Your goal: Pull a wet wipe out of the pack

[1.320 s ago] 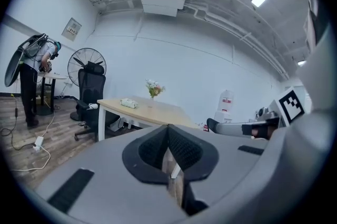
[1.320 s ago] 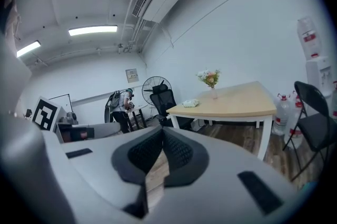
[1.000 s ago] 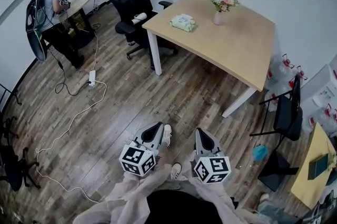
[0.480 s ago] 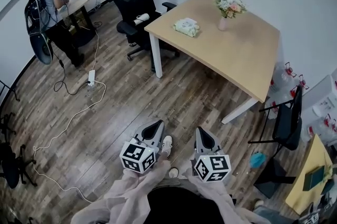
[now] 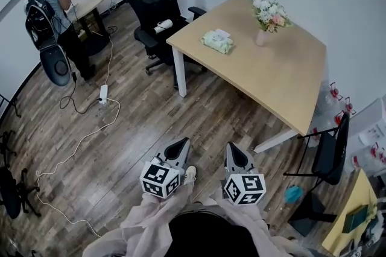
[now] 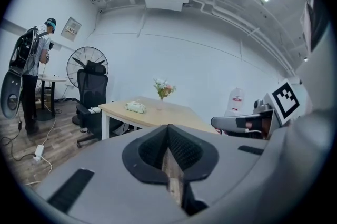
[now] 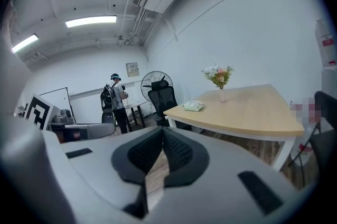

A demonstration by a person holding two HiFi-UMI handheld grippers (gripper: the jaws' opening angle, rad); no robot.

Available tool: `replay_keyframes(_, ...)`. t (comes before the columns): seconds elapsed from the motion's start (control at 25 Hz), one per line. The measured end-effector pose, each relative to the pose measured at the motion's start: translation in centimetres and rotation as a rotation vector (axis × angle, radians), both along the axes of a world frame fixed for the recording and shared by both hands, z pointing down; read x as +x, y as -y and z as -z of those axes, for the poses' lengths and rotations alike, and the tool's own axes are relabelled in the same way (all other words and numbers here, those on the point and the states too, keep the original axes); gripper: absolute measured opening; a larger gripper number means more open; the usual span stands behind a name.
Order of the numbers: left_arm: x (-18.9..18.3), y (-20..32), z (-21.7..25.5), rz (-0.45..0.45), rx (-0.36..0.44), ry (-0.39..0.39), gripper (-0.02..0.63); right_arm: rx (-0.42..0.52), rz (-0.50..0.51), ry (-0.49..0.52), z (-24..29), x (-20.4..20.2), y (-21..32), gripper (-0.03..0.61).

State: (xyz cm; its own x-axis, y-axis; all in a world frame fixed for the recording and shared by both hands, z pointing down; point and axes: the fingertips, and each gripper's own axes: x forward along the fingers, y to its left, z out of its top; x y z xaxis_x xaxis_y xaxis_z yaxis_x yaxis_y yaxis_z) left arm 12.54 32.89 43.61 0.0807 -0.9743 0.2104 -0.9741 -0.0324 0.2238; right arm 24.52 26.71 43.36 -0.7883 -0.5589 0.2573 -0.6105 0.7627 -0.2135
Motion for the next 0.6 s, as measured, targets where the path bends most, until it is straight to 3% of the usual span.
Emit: replay_keyframes(0.6, -9.4, 7.8, 1.1, 0.04, 0.002, 0.03, 0.012, 0.025, -0.058, -0.036, 1.1, -6.2, 9.6, 0.012)
